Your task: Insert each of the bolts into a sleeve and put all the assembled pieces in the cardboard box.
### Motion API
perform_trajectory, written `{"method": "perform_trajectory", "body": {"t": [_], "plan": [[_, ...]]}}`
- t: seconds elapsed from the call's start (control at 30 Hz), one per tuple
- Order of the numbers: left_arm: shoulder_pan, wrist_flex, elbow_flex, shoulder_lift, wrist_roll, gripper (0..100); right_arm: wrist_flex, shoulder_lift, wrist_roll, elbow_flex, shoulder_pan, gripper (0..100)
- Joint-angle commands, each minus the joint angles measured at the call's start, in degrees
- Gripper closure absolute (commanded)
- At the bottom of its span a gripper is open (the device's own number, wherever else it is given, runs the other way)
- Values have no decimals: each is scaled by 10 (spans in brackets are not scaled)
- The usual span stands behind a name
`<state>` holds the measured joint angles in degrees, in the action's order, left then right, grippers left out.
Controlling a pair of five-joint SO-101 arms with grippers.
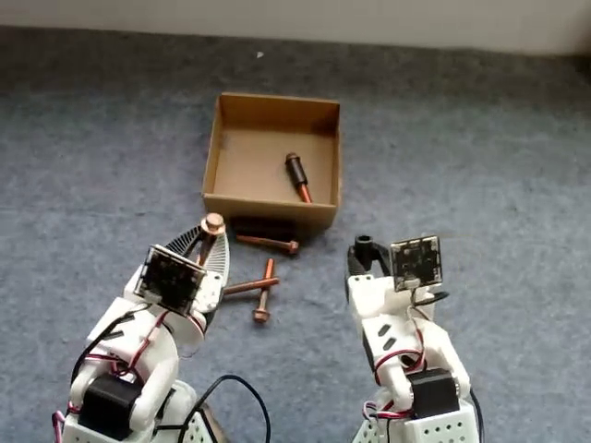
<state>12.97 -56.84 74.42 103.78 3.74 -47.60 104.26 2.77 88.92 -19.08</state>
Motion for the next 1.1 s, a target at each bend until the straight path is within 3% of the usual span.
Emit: {"method": "perform_trajectory", "body": {"t": [0.0, 0.2, 0.37, 0.73, 1.07], "plan": [[-27, 51, -6, 7, -47, 992, 3, 9, 6, -8, -54, 992], [-26, 69, -39, 6, -137, 990, 5, 9, 62, -11, -150, 992], [-16, 70, -69, 5, -180, 989, 79, 9, 65, -7, -183, 992], [57, 91, -75, 6, -184, 989, 145, 9, 66, -7, -285, 992], [106, 106, -92, 5, -184, 989, 276, 9, 66, 73, -294, 992]]}}
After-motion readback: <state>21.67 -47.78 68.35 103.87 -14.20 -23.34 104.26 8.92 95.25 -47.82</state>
